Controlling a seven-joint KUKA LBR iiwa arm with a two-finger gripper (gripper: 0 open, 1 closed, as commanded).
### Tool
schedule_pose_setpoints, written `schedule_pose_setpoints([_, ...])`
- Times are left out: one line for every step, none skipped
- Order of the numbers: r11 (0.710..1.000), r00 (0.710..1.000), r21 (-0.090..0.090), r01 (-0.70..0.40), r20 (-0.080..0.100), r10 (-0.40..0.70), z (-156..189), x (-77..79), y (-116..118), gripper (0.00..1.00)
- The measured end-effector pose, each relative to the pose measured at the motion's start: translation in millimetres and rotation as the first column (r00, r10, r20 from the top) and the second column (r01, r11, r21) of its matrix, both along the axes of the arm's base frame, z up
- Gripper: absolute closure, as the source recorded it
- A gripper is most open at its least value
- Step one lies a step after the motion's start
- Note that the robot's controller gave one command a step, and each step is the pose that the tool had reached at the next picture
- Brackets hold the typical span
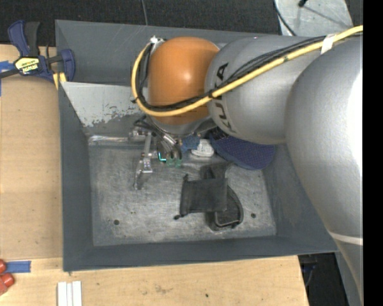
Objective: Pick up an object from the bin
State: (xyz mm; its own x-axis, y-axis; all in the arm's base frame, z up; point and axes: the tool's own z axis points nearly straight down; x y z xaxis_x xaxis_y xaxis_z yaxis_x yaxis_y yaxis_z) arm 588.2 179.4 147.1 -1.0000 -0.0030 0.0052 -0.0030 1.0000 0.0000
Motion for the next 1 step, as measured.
schedule_pose_setpoints([0.988,0.988,-0.002,-0.155,0.012,0.155,22.1,22.9,-66.5,0.00])
